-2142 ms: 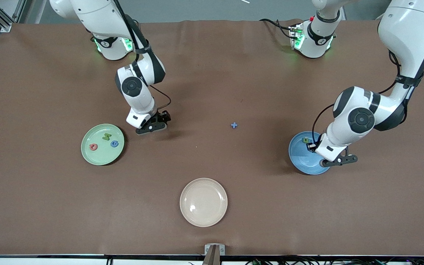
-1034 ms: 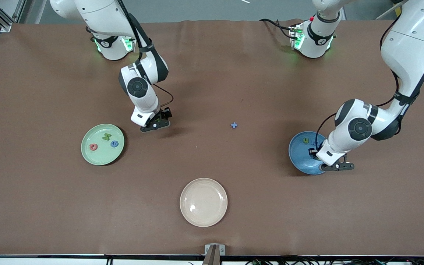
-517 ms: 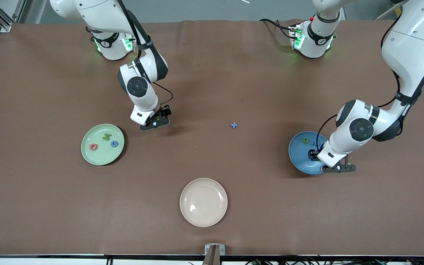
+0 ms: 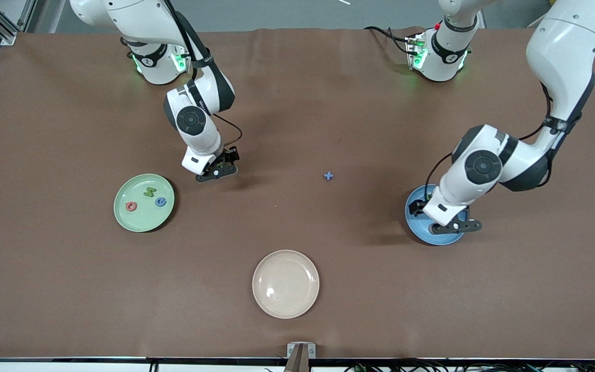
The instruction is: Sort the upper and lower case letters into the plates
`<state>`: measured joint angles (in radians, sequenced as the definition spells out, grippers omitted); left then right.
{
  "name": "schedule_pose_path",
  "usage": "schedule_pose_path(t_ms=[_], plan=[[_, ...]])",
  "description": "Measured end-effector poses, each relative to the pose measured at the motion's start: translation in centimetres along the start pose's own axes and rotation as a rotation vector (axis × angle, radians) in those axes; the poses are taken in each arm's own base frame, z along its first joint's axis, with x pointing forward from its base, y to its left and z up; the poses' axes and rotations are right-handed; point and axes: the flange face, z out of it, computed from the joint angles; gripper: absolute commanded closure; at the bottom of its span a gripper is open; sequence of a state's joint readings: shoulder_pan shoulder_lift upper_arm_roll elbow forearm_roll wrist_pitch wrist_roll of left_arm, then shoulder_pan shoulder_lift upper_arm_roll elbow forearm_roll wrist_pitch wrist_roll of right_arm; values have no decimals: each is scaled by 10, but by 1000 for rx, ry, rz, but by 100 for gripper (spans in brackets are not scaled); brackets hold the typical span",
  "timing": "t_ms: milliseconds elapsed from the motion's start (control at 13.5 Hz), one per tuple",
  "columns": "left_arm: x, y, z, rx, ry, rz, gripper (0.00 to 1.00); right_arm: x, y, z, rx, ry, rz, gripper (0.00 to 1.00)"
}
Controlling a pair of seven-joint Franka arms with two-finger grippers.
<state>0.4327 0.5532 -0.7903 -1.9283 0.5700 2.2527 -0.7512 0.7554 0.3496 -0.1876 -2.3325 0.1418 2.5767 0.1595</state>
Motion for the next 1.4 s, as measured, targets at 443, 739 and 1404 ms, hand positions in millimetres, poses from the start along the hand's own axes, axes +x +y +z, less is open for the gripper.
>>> schedule_pose_path(t_ms=[443, 739, 1404], plan=[[-52, 101, -31, -51, 8, -233, 0, 0, 1, 0, 1, 13, -1, 24], [-93, 175, -35, -81, -11, -385, 0, 1, 3, 0, 2, 23, 0, 28], [-152, 248, 49, 22, -72, -496, 0, 1, 5, 3, 1, 39, 4, 33]])
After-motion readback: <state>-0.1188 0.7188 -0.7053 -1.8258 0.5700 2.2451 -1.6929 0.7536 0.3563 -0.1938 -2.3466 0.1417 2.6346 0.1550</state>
